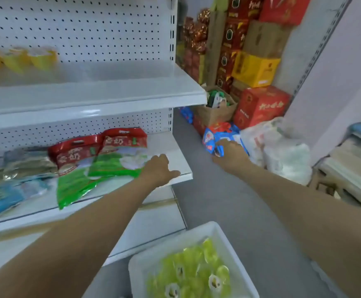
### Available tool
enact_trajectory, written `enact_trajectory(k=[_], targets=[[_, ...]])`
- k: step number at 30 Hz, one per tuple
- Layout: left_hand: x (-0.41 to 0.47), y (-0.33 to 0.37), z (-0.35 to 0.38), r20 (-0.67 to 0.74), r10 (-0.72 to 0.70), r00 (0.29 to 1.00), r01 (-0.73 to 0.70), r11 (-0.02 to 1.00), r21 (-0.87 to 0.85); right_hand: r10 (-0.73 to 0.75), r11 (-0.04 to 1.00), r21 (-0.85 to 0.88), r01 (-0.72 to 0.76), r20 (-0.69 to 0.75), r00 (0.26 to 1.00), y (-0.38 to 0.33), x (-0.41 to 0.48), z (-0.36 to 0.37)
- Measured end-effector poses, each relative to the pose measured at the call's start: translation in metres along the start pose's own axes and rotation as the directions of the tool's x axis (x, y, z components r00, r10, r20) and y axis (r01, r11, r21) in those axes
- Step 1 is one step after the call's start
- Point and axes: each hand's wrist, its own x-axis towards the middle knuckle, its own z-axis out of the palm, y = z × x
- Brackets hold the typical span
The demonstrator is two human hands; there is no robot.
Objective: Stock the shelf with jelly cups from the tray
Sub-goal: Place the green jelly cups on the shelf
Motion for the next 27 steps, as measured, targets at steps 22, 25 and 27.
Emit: enact_trajectory(k=[22, 25, 27], targets=[[-0.042, -0.208, 0.295, 0.68, -0.32, 0.66, 0.368, 0.926, 0.079, 0.449, 0.771, -0.013, -0.637, 0.721, 0.528, 0.104, -0.121, 0.336], [-0.036, -0.223, 0.315, 0.711, -0.324, 0.624, 0.367, 0.925, 0.1, 0.443, 0.755, -0.014, -0.655, 0.748, 0.494, 0.111, -0.122, 0.357], [-0.034, -0.23, 0.327, 0.718, -0.32, 0.618, 0.361, 0.927, 0.103, 0.439, 0.754, -0.016, -0.656, 0.755, 0.486, 0.116, -0.123, 0.369]])
